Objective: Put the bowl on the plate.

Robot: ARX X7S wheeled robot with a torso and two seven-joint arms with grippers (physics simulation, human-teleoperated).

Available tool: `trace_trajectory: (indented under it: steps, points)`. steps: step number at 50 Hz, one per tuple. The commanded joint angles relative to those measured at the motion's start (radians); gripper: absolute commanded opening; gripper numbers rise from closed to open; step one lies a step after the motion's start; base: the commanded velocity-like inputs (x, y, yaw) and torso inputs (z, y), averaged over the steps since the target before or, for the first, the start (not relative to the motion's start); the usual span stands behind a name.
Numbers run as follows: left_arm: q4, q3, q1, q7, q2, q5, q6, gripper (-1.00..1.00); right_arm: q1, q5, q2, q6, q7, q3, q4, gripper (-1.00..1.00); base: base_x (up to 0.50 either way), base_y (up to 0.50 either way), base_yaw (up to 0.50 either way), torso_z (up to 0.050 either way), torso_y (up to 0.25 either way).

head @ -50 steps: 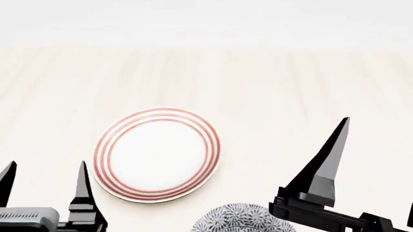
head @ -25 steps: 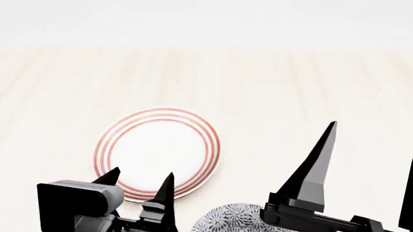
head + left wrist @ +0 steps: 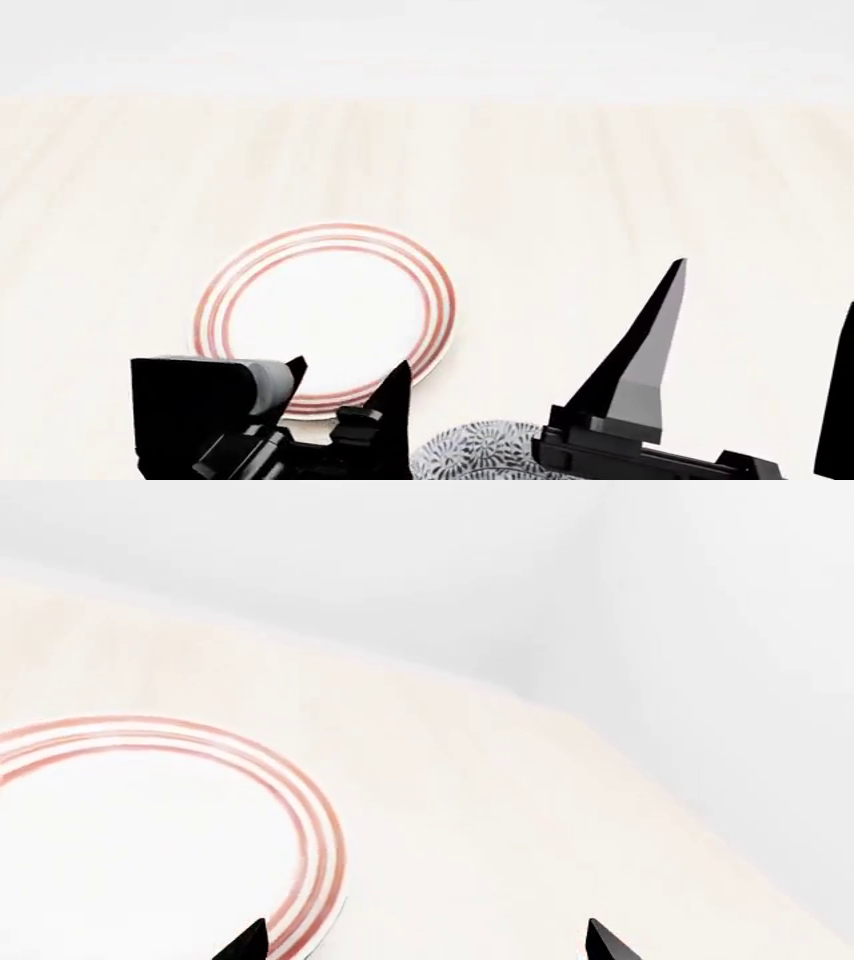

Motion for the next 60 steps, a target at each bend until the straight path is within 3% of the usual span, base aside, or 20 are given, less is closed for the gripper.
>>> trace_trajectory:
  steps: [1, 60]
  points:
    - [-0.027, 0.022, -0.004, -0.007, 0.006, -0.021, 0.01, 1.0, -0.004, -0.02, -0.012, -0.005, -0.016, 0.013, 0.001, 1.0, 0.0, 0.0, 0.0, 0.0, 0.0]
    - [-0.085, 0.088, -0.013, -0.119, -0.023, -0.183, -0.045, 1.0, -0.011, -0.01, 0.022, -0.019, 0.013, -0.026, 0.013, 1.0, 0.0, 0.0, 0.0, 0.0, 0.0]
